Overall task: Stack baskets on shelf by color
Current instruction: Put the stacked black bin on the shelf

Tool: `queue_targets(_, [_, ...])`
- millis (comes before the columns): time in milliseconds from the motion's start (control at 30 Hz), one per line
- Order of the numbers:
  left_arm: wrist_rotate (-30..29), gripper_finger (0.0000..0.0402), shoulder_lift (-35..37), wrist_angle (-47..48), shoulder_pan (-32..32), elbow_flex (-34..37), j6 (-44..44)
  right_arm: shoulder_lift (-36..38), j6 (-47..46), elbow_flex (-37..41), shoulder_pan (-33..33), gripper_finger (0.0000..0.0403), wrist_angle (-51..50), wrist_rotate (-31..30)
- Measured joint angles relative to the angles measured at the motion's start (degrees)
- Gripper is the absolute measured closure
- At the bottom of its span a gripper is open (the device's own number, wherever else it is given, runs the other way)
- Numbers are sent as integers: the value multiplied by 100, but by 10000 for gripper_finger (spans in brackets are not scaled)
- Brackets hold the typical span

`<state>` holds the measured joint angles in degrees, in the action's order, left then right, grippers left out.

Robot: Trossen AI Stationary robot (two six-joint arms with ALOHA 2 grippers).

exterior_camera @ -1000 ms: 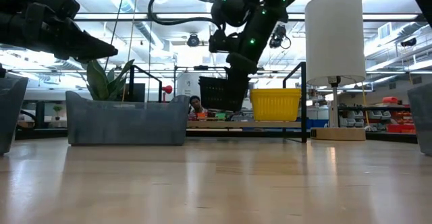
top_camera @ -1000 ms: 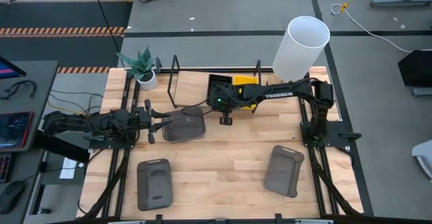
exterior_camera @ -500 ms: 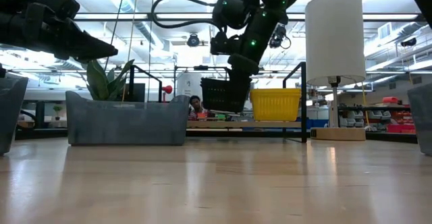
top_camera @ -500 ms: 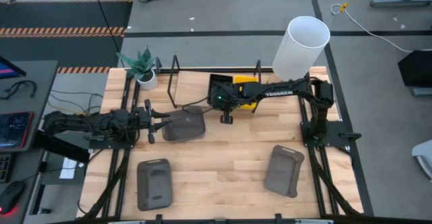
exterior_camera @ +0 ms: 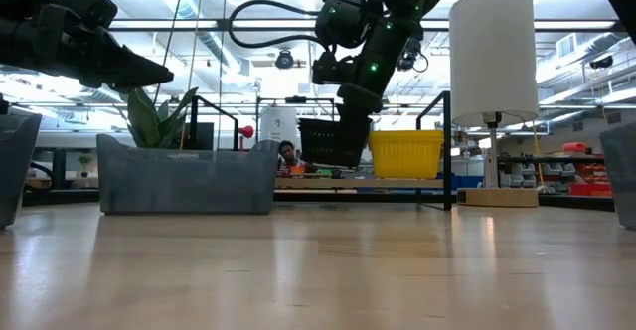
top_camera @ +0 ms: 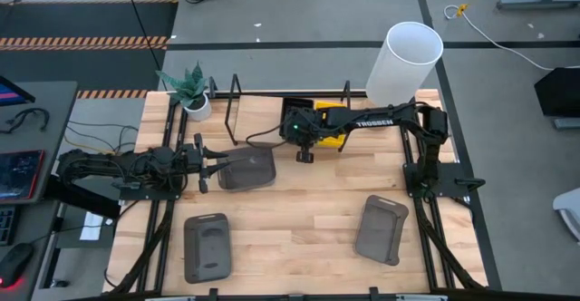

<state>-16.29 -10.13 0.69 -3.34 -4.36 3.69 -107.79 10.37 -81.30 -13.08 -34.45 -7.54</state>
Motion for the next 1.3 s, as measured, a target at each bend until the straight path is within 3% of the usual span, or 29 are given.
queue_targets(400, [-2, 280, 0, -2, 0, 0, 0, 2, -22, 4, 64, 385, -45, 15])
queue_targets(867, [0, 280, 1, -2, -1, 0, 1, 2, -171, 9, 147, 297, 41, -16])
queue_targets(1300, [0, 280, 1, -2, -2, 0, 0, 2, -1249, 9, 149, 297, 6, -185])
